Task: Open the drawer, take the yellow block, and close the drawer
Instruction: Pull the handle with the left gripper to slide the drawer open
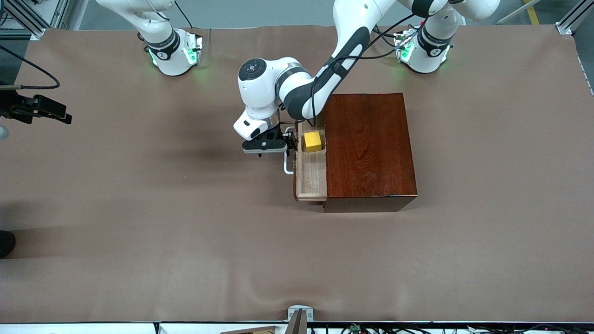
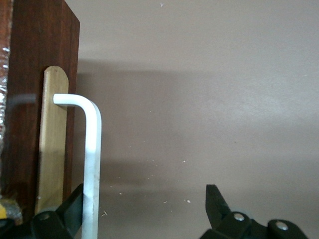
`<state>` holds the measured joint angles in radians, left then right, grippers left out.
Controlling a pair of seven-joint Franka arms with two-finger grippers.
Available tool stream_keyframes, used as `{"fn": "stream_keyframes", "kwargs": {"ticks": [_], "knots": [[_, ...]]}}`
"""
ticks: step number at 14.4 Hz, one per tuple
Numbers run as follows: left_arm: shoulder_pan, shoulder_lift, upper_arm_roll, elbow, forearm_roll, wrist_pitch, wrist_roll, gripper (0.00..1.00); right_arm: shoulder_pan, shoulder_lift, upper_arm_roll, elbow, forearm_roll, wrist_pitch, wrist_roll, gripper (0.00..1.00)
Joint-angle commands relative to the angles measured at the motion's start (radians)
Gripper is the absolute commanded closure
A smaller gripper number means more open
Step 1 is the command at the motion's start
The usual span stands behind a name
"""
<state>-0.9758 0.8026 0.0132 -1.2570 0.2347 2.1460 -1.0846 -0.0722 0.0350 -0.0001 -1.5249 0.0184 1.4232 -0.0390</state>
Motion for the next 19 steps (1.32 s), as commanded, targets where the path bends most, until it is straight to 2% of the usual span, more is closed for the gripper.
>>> {"fn": "stream_keyframes", "kwargs": {"ticks": [1, 7, 10, 14, 19], "knots": [[-0.011, 0.043, -0.039, 0.083, -0.058, 0.046, 0.005, 0.0, -0.009, 0.01, 0.011, 0.022, -0.006, -0.017, -0.009, 0.0], [-0.004, 0.053, -0.032, 0.082, -0.058, 0.129, -0.005, 0.0, -0.009, 0.01, 0.011, 0.02, -0.006, -0.017, -0.002, 0.0], [-0.004, 0.055, -0.03, 0.077, -0.058, 0.15, -0.008, 0.0, -0.005, 0.01, 0.015, 0.02, -0.005, -0.032, 0.076, 0.0], [-0.003, 0.043, -0.025, 0.064, -0.054, 0.135, -0.009, 0.0, -0.003, 0.01, 0.015, 0.017, -0.005, -0.036, 0.111, 0.0], [0.02, -0.04, -0.018, 0.062, -0.041, 0.029, -0.003, 0.0, 0.024, 0.01, 0.019, 0.017, -0.002, -0.044, 0.195, 0.0]]}}
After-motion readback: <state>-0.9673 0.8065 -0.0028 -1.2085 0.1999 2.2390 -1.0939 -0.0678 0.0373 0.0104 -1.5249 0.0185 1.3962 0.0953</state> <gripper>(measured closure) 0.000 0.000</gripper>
